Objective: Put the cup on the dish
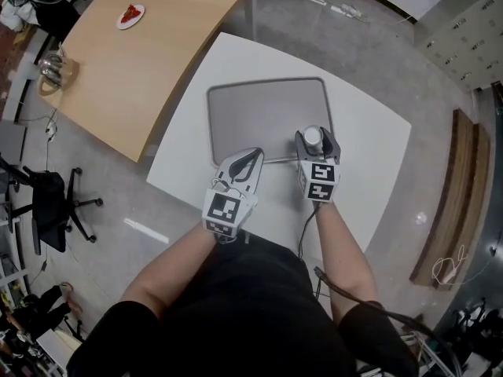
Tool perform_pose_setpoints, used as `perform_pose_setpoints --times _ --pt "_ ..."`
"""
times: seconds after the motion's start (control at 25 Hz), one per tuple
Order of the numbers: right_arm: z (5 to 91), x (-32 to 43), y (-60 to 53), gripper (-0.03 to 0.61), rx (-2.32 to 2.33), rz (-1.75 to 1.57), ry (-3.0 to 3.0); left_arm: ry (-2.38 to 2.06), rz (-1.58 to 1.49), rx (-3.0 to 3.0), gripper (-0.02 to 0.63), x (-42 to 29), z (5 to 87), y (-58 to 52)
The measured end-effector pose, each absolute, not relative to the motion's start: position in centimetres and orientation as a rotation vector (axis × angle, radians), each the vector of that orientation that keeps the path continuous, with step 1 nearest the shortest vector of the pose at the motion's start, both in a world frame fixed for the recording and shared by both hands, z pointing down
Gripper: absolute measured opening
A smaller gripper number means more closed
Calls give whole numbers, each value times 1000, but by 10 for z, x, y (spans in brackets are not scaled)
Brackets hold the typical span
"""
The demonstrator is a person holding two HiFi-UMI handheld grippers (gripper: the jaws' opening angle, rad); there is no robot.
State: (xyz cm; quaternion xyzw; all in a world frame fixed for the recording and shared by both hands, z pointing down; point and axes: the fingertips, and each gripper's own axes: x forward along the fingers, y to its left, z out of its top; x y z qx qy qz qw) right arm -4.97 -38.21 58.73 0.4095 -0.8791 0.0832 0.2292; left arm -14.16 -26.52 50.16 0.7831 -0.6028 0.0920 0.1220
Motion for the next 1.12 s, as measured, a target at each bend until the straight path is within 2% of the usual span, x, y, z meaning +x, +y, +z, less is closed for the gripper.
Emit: perform_pose_setpoints --times 0.56,0.92,0.96,1.0,1.04,1.12 --pt "588 -50 -378 265 1174 267 -2496 -1755 252 2293 5 -146 497 -267" --pt "495 -28 -336 263 1299 310 -2666 -1731 144 2411 5 -127 450 -270" --pt "479 -23 -329 238 1333 305 -2684 -1724 129 2422 5 -123 443 -270" --pt "464 -16 -322 138 1377 287 -2697 -1716 109 2426 5 -117 435 -270" --pt "449 -8 -316 77 1419 261 -2707 -1709 84 2431 5 -111 425 -271" --pt "421 4 -303 36 1481 197 -2718 -1695 45 2452 5 -100 408 -270"
